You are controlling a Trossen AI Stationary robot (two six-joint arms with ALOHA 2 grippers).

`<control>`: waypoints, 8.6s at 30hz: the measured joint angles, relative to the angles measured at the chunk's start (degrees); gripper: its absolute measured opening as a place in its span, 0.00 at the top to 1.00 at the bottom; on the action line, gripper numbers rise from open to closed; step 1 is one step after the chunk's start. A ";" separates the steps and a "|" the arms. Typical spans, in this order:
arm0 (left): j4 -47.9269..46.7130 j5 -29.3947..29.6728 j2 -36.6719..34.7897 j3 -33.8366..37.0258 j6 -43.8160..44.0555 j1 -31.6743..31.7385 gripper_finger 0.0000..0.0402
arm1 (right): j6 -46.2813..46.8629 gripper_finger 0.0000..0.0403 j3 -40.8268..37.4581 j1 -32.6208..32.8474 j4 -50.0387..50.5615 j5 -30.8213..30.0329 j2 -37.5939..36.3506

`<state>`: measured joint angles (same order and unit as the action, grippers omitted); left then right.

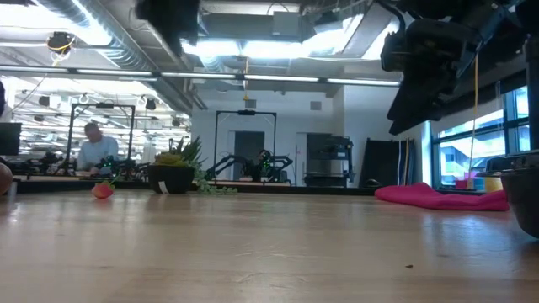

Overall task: Pick and placing Produce into tupperware
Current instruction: Put the strawberry into the right of the black bin

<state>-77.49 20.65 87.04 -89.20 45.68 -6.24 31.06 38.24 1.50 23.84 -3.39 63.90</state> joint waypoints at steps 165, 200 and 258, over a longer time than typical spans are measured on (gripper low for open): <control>79.36 -60.48 0.57 41.78 -11.29 18.36 1.00 | -0.36 0.45 0.00 0.02 -1.54 -0.03 0.00; 131.99 -18.95 15.02 41.74 -40.63 3.51 1.00 | -0.05 0.45 0.00 0.21 -7.07 0.02 -3.23; 137.61 -17.69 14.95 41.74 -41.30 6.71 1.00 | -19.56 0.28 0.00 2.13 -28.77 0.45 1.28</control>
<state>60.12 2.96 102.00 -47.46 4.38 0.47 11.50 38.24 3.63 -4.93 -2.94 65.18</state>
